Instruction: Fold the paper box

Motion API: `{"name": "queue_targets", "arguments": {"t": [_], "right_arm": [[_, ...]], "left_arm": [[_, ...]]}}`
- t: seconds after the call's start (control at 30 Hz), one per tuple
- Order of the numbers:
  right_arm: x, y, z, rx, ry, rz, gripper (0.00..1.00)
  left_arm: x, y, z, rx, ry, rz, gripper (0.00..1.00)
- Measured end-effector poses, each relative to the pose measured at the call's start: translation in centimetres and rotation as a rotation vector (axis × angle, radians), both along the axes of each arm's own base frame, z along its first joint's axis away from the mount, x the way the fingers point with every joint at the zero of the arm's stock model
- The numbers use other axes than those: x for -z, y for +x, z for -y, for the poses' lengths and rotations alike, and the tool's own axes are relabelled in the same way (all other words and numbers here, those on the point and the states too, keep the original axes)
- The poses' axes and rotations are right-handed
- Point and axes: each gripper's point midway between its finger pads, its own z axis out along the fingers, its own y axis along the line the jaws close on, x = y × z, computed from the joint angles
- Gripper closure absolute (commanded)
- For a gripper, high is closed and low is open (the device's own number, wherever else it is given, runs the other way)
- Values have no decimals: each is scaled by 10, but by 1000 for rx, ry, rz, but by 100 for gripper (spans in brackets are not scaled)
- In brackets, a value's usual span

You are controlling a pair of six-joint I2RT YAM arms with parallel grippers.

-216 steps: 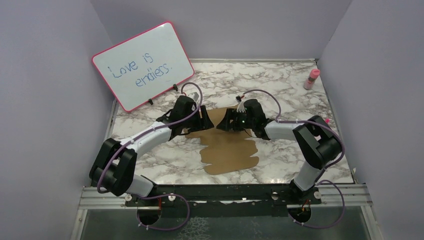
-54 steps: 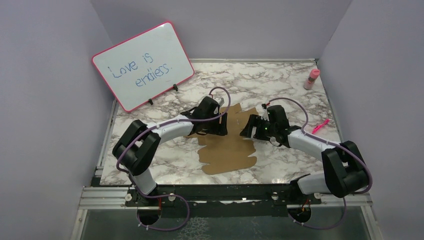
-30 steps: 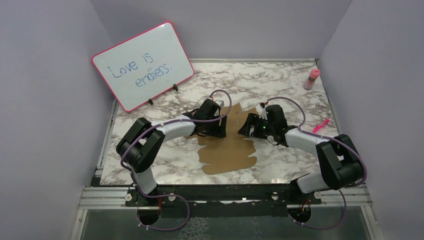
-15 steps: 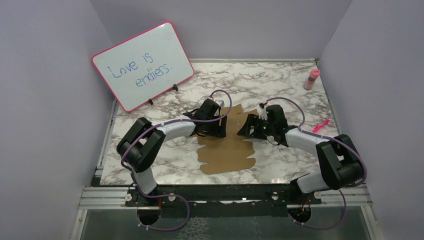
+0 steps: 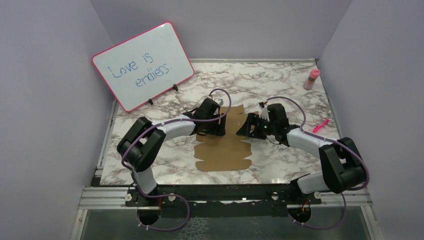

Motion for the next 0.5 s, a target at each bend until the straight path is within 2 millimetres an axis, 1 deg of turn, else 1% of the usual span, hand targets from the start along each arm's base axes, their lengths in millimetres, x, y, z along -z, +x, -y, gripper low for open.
{"name": "queue_targets", "arguments": {"t": [0.2, 0.33, 0.5], "right_arm": [[-12, -2, -9, -27, 58, -7, 17], [-26, -5, -22, -74, 120, 4, 18], [-29, -12, -34, -115, 156, -12, 18]], "left_arm": [[0, 4, -1, -11, 4, 13, 31], [0, 6, 1, -11, -5, 20, 31], [-1, 7, 5, -8, -20, 24, 31]]}}
